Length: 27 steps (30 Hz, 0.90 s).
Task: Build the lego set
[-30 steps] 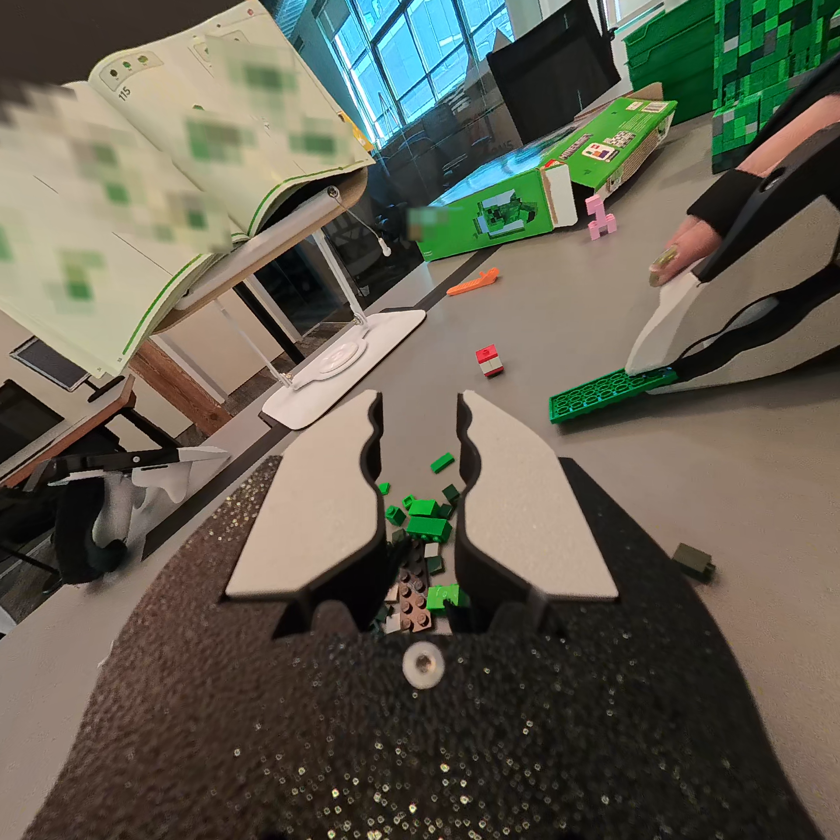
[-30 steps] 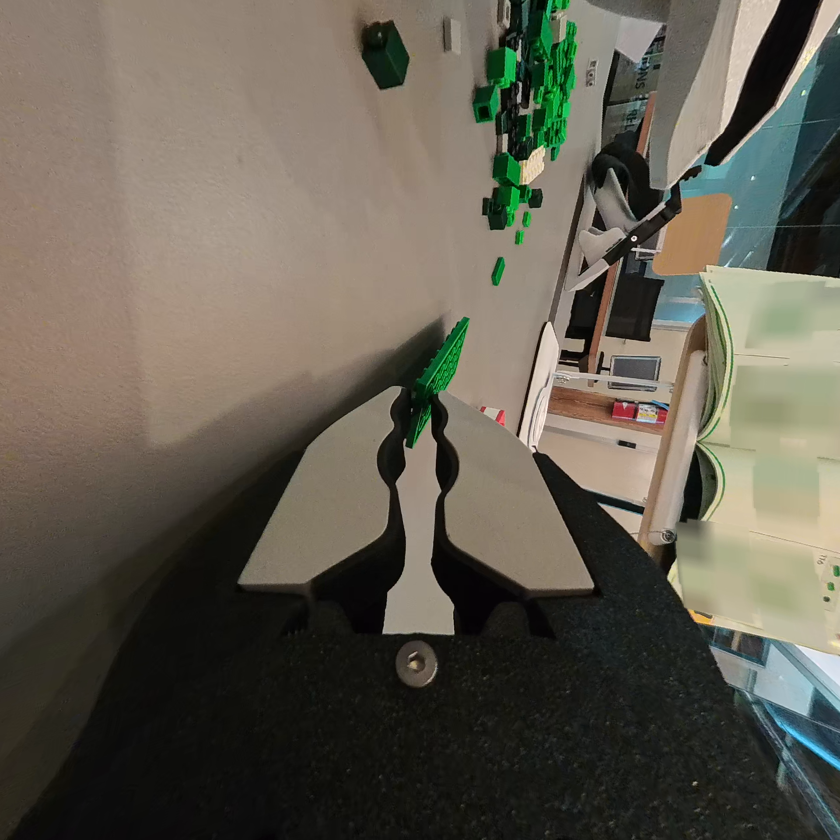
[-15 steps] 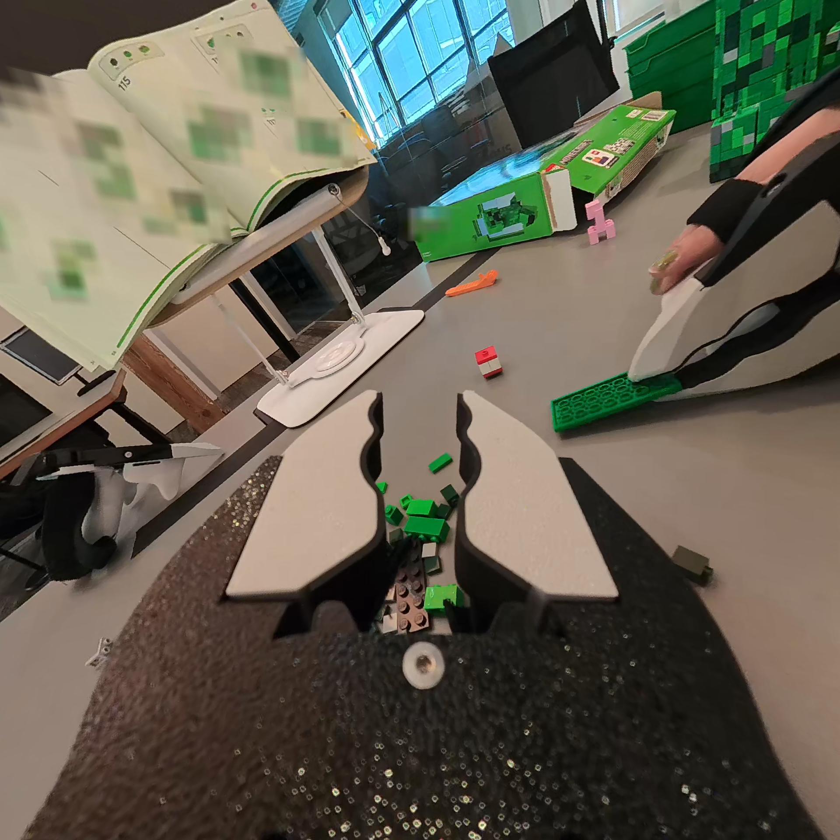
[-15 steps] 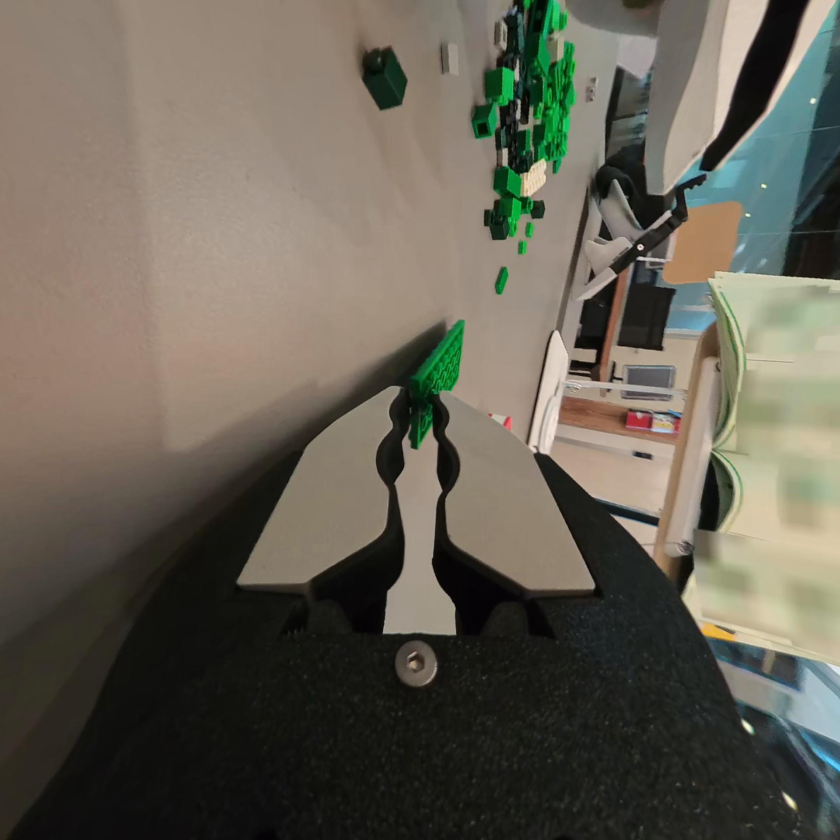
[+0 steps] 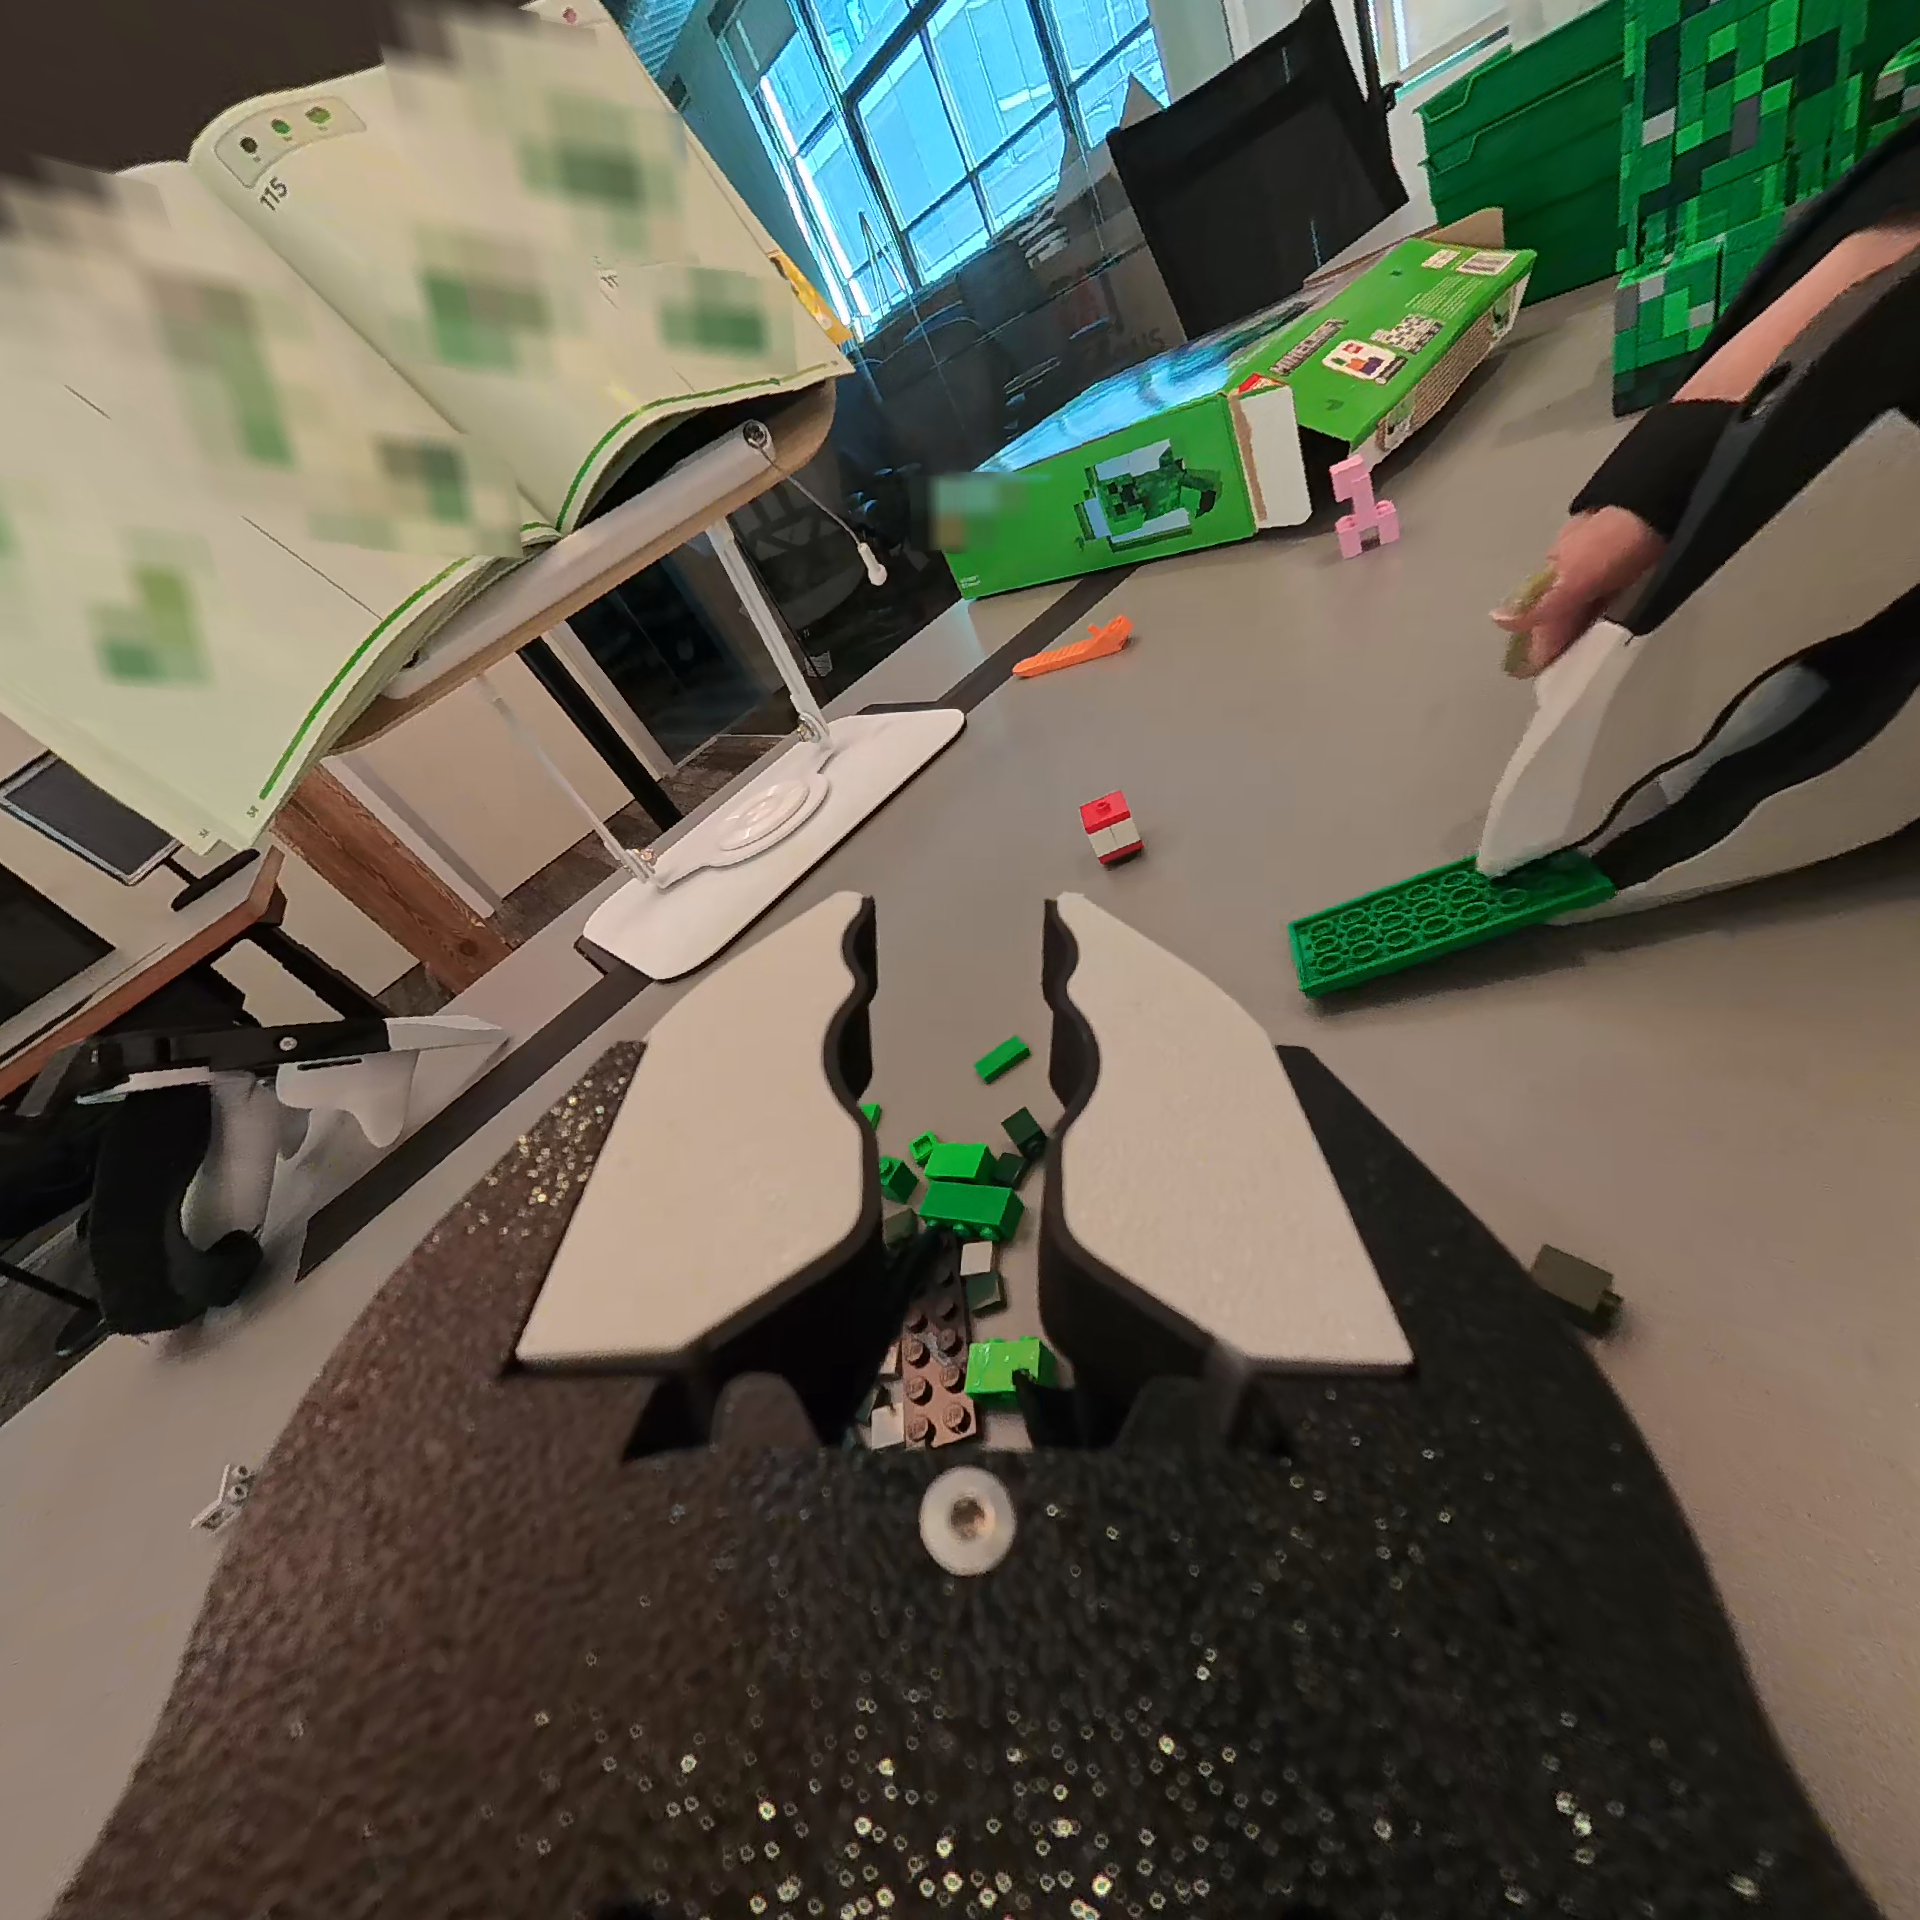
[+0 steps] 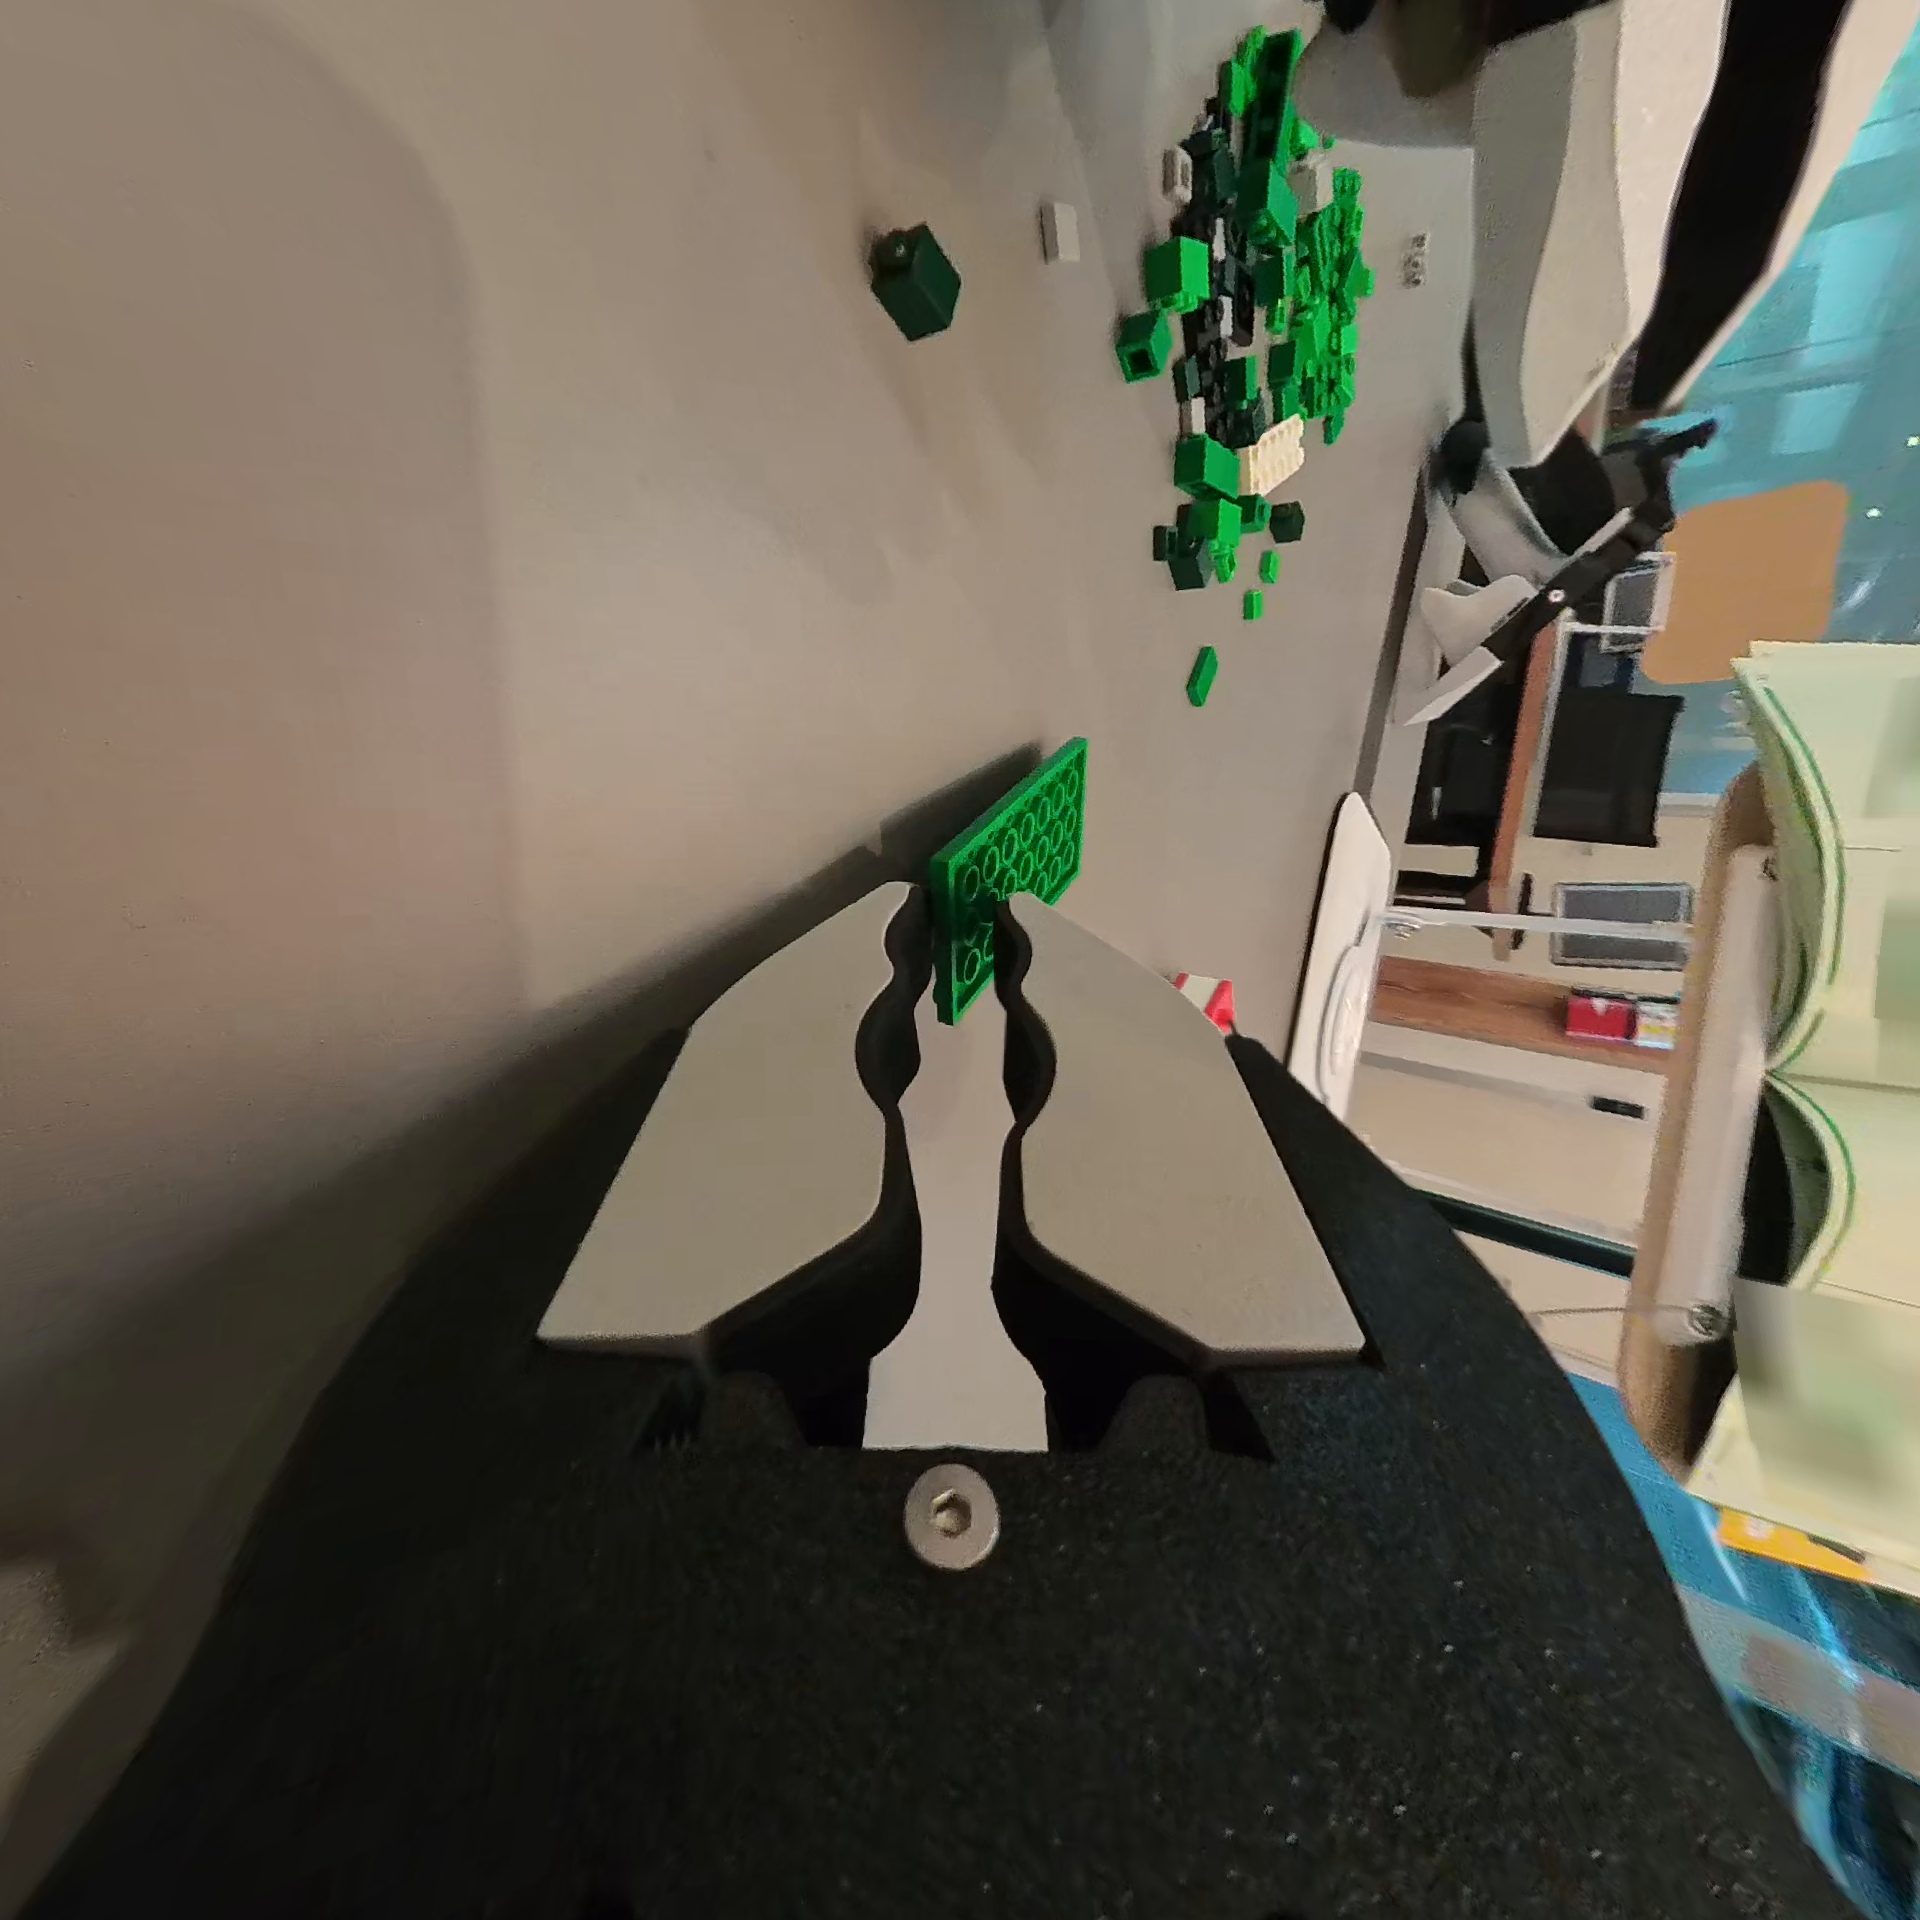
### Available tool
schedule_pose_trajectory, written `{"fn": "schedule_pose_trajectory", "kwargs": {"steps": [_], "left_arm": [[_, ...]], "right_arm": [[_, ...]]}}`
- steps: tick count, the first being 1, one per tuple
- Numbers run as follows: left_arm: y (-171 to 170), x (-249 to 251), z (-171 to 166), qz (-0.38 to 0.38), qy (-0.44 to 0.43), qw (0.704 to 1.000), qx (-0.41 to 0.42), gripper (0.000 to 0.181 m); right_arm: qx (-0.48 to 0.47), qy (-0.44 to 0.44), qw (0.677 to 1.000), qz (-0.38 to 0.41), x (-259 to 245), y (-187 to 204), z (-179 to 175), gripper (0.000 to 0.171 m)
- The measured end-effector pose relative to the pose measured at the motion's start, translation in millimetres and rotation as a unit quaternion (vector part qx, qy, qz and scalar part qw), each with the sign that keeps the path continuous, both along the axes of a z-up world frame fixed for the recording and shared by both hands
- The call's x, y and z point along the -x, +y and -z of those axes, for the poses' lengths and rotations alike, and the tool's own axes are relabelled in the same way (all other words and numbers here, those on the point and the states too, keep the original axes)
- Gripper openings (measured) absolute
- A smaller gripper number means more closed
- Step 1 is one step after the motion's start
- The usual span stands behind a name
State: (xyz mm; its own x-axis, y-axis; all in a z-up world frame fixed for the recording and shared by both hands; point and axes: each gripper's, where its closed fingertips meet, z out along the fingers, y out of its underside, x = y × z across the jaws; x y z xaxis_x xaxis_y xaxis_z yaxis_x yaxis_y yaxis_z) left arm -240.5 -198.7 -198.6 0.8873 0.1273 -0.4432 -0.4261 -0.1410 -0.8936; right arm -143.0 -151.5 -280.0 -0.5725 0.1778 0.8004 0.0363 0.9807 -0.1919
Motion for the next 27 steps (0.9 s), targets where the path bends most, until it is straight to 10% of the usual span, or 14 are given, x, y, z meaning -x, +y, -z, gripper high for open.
{"fn": "schedule_pose_trajectory", "kwargs": {"steps": [13,27], "left_arm": [[0.9,-0.4,0.3,0.001,0.002,1.000,0.000,0.030],[4.8,-27.6,-4.1,0.077,-0.063,0.995,0.013,0.050]], "right_arm": [[0.000,0.001,1.000,0.001,-0.1,2.0,-0.3,0.012],[-0.057,0.253,0.966,-0.005,14.4,-6.6,-59.9,0.004]]}}
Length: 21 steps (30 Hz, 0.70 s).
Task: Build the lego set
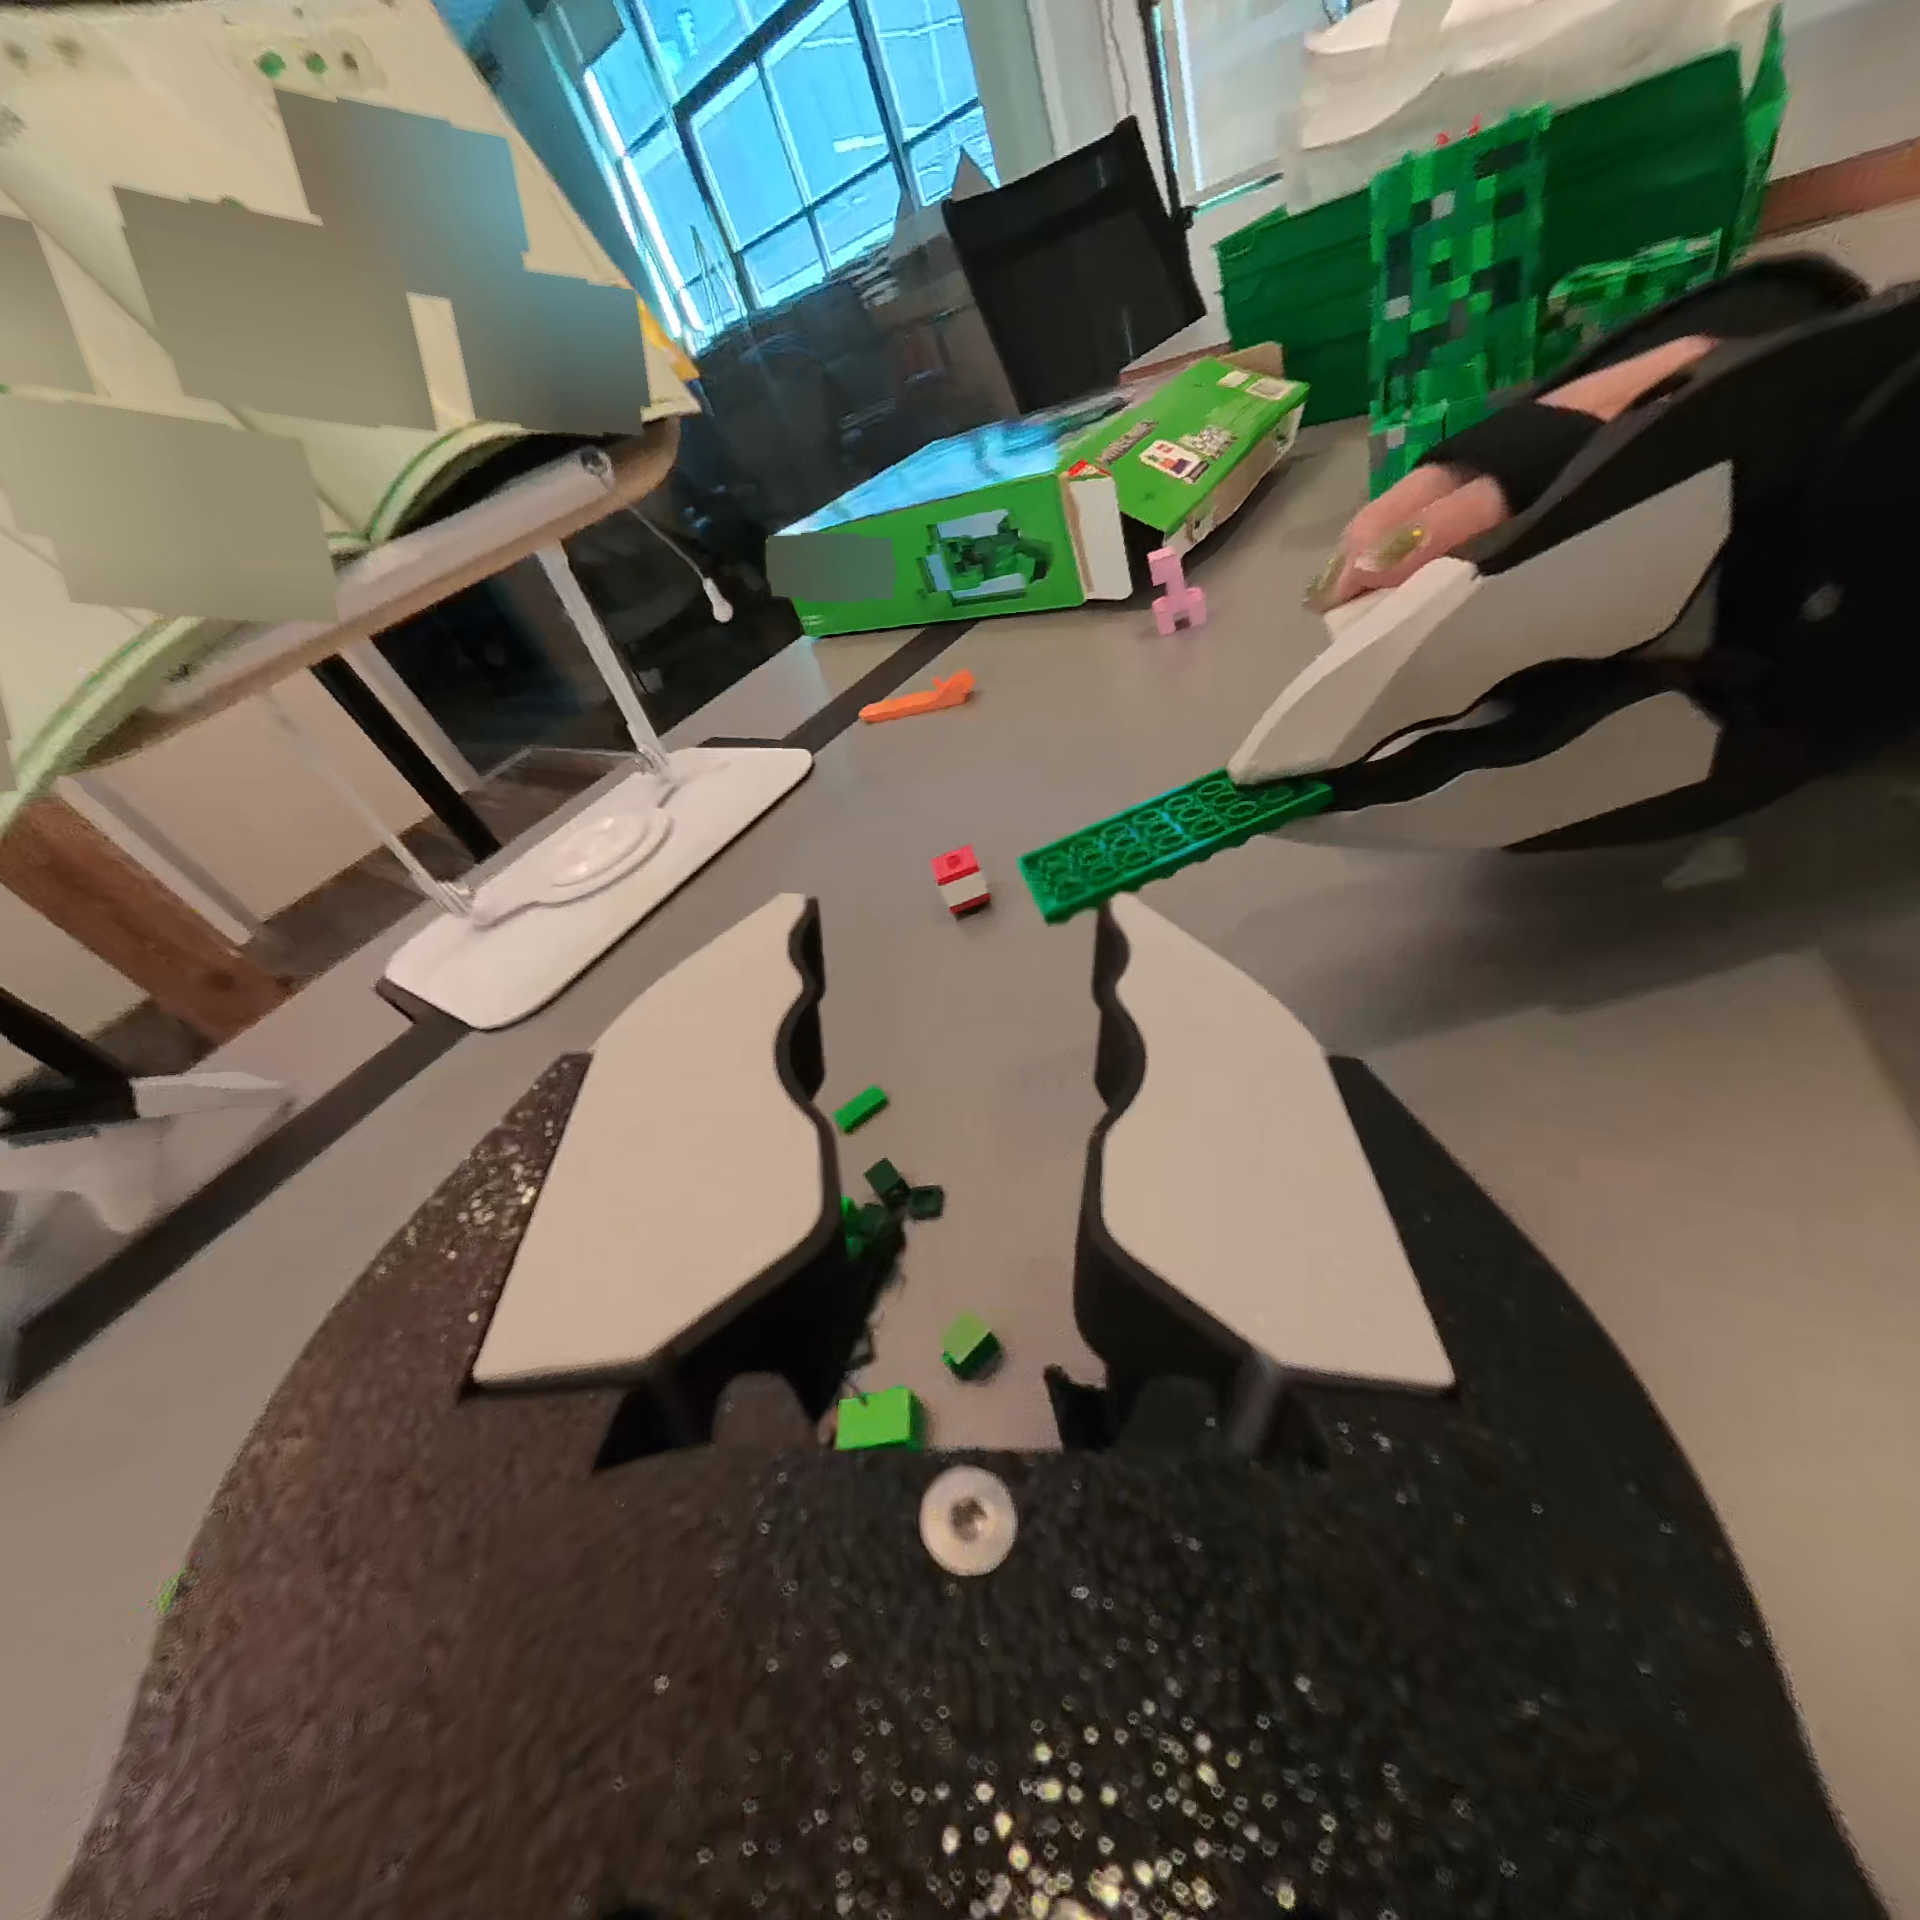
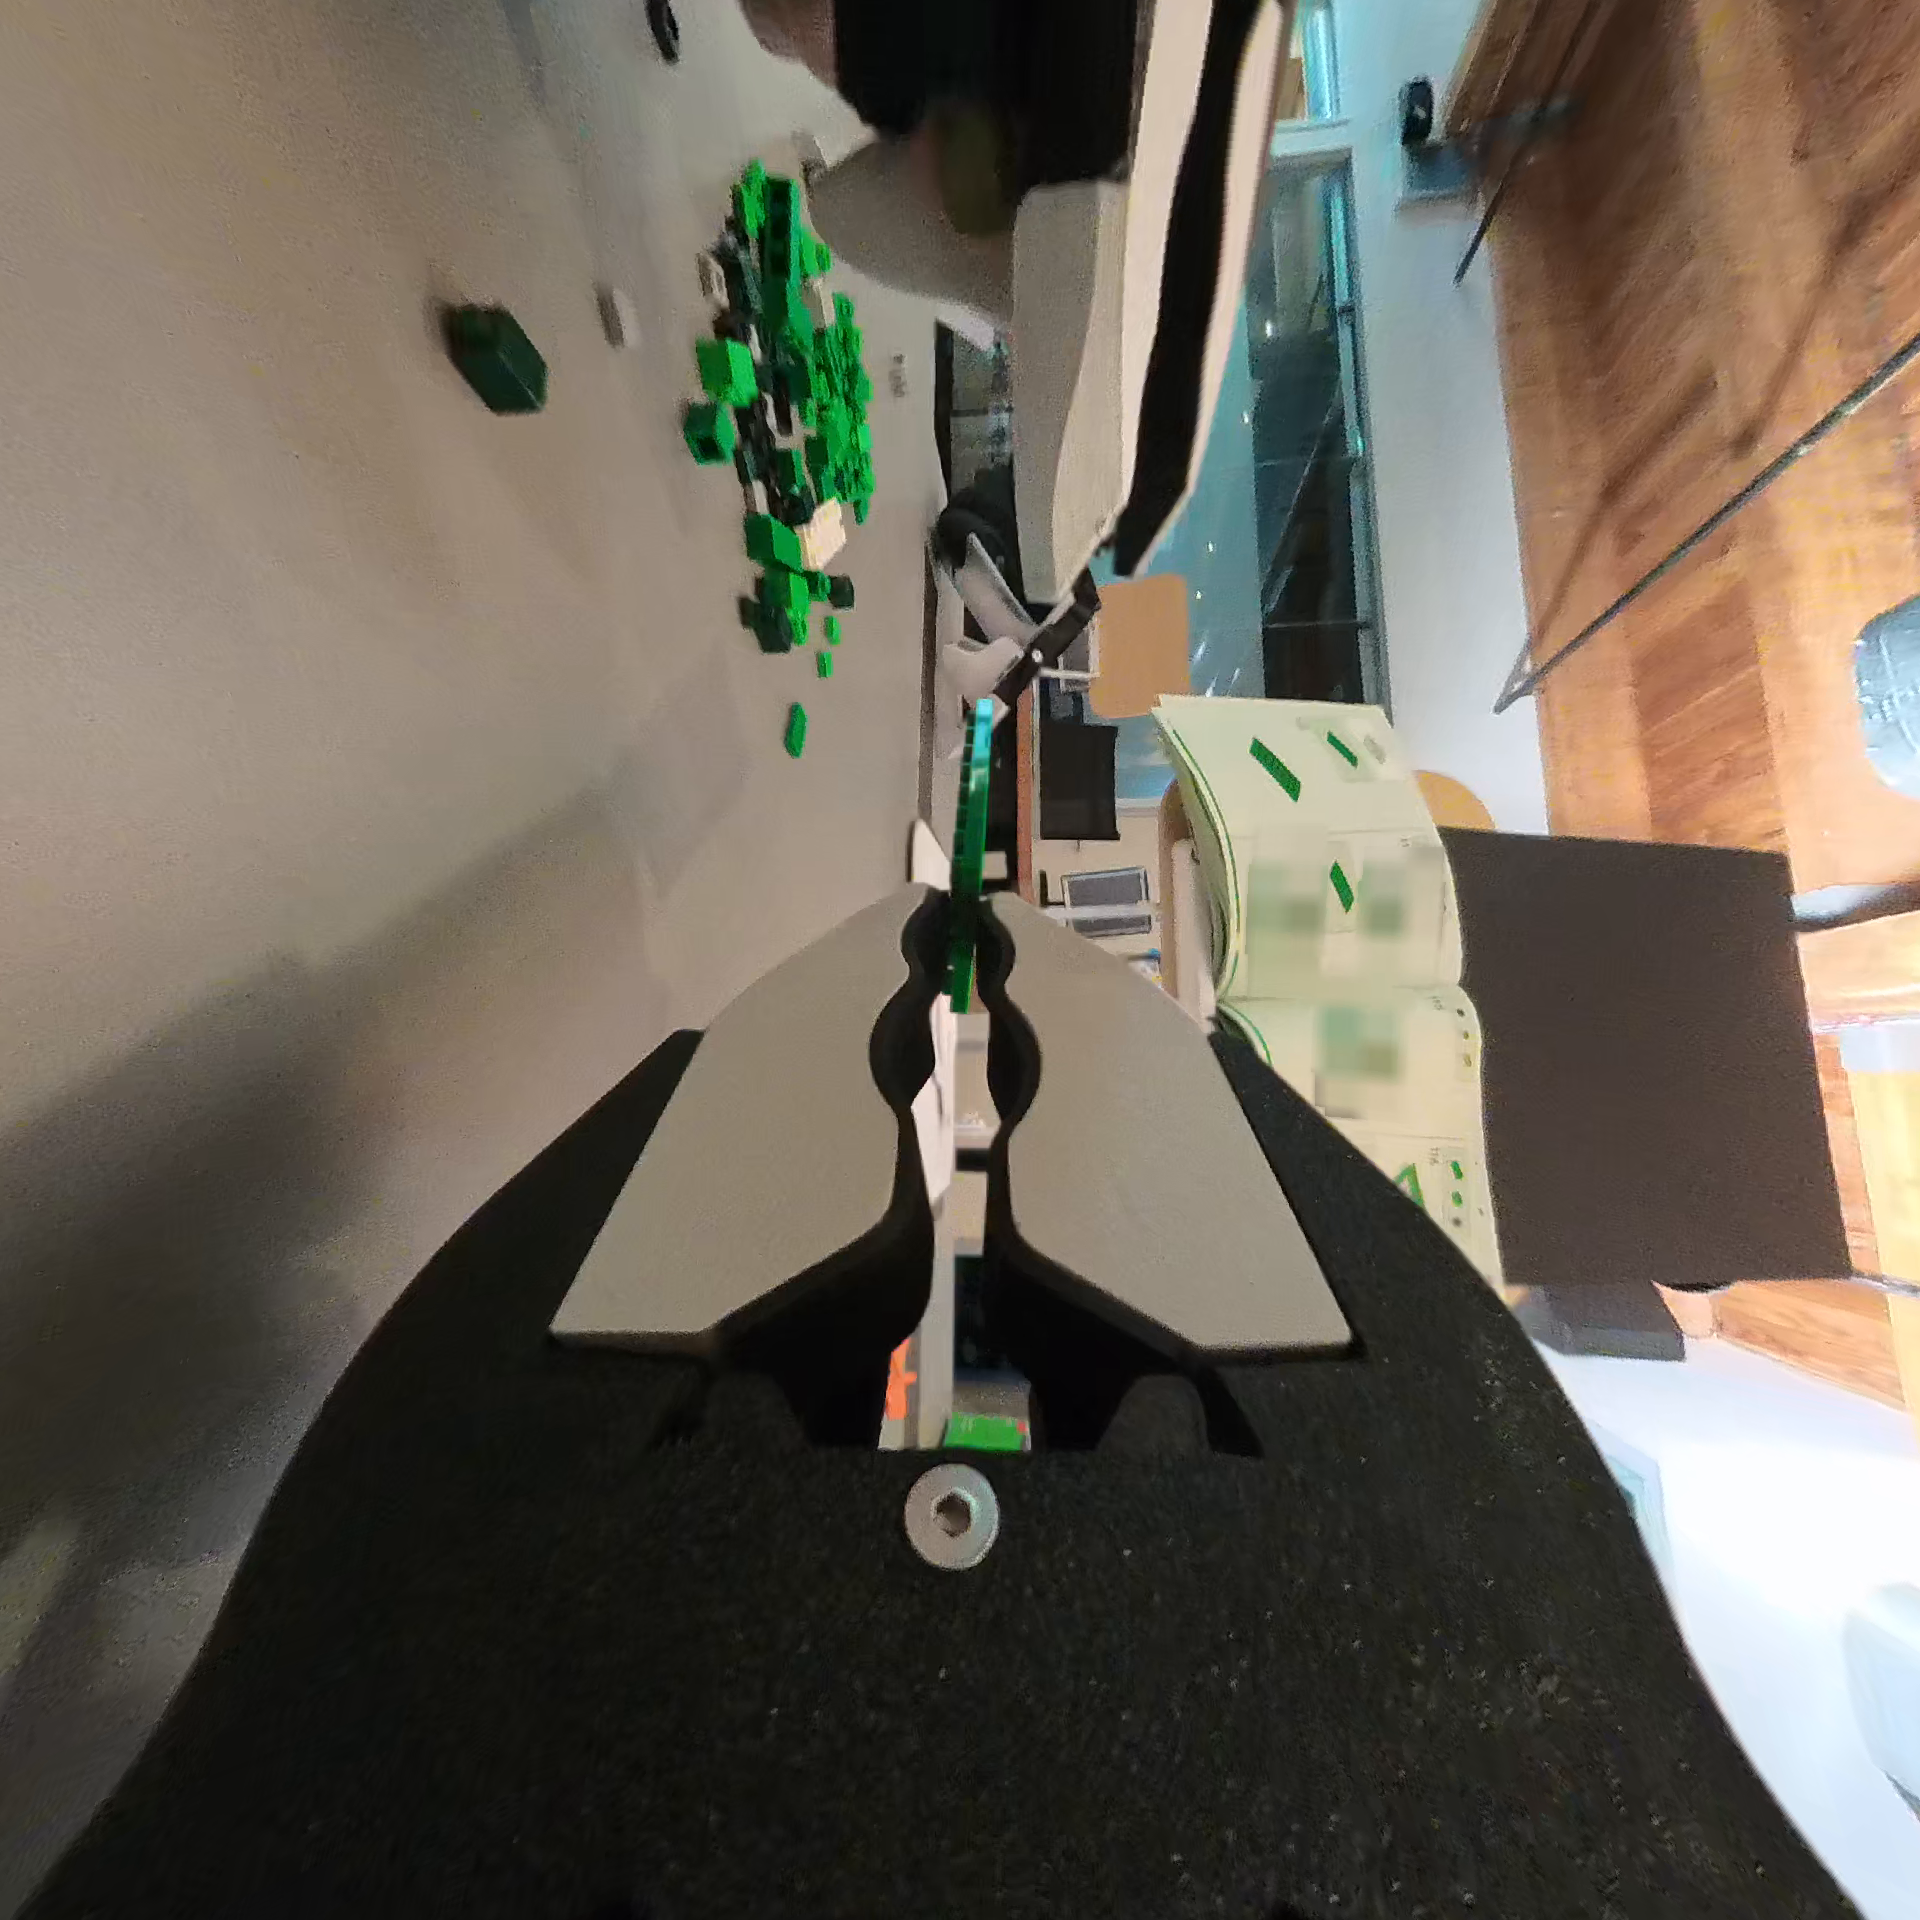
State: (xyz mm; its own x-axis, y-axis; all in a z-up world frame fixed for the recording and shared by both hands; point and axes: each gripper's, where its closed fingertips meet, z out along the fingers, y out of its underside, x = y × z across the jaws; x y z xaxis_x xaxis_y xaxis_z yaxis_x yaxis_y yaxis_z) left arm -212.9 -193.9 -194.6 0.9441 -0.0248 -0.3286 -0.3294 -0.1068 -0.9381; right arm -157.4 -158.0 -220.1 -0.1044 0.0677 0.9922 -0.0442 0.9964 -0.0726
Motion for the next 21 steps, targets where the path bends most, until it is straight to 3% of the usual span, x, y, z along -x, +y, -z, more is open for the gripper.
{"fn": "schedule_pose_trajectory", "kwargs": {"steps": [4,10,17,21], "left_arm": [[-2.6,-12.3,2.7,0.015,0.165,0.986,0.002,0.050],[1.5,-20.1,24.4,-0.012,0.377,0.925,0.043,0.036],[1.5,-32.0,31.6,-0.002,0.458,0.888,0.047,0.000],[3.5,-37.4,33.3,0.000,0.471,0.881,0.050,0.000]], "right_arm": [[0.008,-0.009,1.000,-0.016,-1.7,-6.3,2.9,0.004],[0.030,-0.043,0.996,-0.078,-10.0,-22.1,14.2,0.004],[0.085,-0.052,0.990,-0.102,-13.4,-20.4,10.0,0.004],[0.091,-0.075,0.987,-0.111,-15.0,-13.6,17.0,0.004]]}}
